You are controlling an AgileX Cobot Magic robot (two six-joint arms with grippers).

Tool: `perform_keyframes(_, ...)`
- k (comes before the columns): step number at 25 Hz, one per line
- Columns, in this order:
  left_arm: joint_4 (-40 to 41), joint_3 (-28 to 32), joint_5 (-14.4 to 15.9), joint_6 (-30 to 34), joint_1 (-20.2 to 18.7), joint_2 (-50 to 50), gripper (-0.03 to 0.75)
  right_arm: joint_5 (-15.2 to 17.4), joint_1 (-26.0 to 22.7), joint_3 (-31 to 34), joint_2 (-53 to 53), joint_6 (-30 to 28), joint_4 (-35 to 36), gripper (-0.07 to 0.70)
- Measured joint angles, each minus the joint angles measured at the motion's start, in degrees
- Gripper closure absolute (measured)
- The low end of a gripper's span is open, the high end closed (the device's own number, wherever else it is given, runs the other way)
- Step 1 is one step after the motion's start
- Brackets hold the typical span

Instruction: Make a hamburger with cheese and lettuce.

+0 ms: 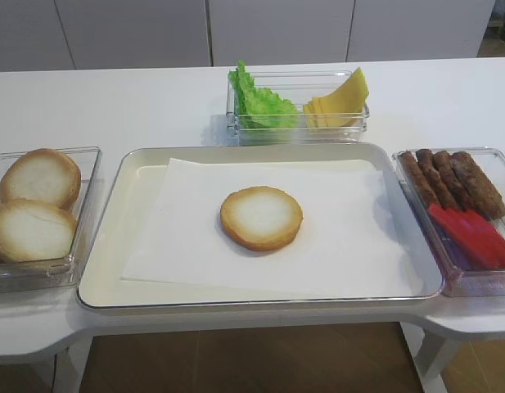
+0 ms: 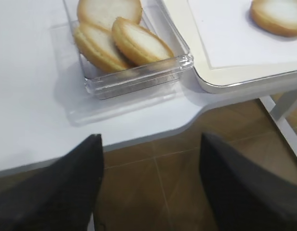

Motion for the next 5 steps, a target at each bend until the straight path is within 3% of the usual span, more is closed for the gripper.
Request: perform_keyframes(5, 0.0, 0.0, 0.0, 0.0, 3.89, 0.0, 0.248, 0.0, 0.0, 0.0, 0.0, 0.0, 0.0, 0.351)
